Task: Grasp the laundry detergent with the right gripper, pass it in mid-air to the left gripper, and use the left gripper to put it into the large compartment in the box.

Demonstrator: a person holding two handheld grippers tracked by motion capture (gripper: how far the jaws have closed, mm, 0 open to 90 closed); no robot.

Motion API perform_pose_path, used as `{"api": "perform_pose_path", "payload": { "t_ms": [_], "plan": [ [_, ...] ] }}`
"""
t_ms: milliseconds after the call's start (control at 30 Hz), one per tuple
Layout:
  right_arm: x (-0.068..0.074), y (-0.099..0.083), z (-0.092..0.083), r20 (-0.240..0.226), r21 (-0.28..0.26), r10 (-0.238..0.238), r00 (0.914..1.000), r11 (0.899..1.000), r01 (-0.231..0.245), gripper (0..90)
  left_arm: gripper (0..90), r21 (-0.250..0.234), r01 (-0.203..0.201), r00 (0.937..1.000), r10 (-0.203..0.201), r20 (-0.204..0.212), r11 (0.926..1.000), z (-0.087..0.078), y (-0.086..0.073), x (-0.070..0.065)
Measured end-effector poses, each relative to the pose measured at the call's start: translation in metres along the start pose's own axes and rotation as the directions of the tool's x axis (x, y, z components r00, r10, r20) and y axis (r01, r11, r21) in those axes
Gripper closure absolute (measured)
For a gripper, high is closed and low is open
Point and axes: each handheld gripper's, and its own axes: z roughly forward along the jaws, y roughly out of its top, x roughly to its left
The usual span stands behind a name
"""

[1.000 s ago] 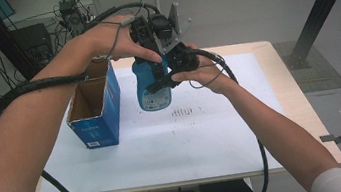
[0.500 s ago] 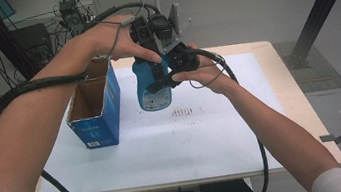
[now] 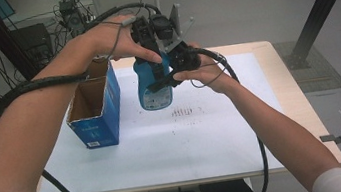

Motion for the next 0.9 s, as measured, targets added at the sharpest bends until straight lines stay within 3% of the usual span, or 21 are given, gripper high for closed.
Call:
{"api": "perform_pose_path", "payload": {
  "t_ms": [233, 267, 500, 733, 767, 833, 867, 900],
  "plan": [
    [-0.0006, 0.0002, -0.0002, 0.008, 0.003, -0.013, 0.9999, 1.0, 0.013, 44.3, 6.9, -0.002, 0.001, 1.0, -0.001, 0.003, 1.0, 0.0007, -0.0005, -0.0004],
    [-0.0004, 0.0002, -0.0003, 0.008, 0.003, -0.012, 0.9999, 1.0, 0.012, 44.2, 7.0, -0.017, 0.023, 0.9997, -0.023, 0.006, 0.9996, 0.0022, -0.001, -0.0019],
    [0.0009, 0.0006, -0.0006, 0.001, -0.002, -0.002, 1.0, 1.0, 0.002, 44.2, 7.2, -0.018, 0.03, 0.9996, -0.03, 0.002, 0.9994, 0.0023, -0.001, -0.0031],
    [0.0001, 0.0005, -0.0002, 0.009, 0.003, -0.015, 0.9998, 1.0, 0.015, 44.2, 9.3, -0.012, 0.018, 0.9998, -0.018, -0.004, 0.9998, 0.0016, -0.0012, -0.0027],
    [0.0001, 0.0006, -0.0003, 0.011, 0.002, -0.016, 0.9998, 1.0, 0.016, 44.2, 10.1, 0.012, -0.011, 0.9999, 0.011, -0.004, 0.9999, 0.0002, -0.0009, -0.0008],
    [0.0015, 0.001, -0.0001, 0.003, -0.001, -0.002, 1.0, 1.0, 0.002, 44.2, 15.8, -0.011, 0.01, 0.9999, -0.01, -0.008, 0.9999, 0.0017, -0.0016, -0.0028],
    [0.0009, 0.0009, -0.0001, 0.01, 0.007, -0.015, 0.9998, 1.0, 0.015, 44.2, 17.0, 0.01, -0.019, 0.9997, 0.019, -0.016, 0.9998, -0.0001, -0.0013, -0.0011],
    [0.0009, 0.0009, -0.0001, 0.01, 0.007, -0.015, 0.9998, 1.0, 0.015, 44.2, 18.1, 0.01, -0.019, 0.9997, 0.019, -0.016, 0.9998, -0.0001, -0.0013, -0.0011]
  ]
}}
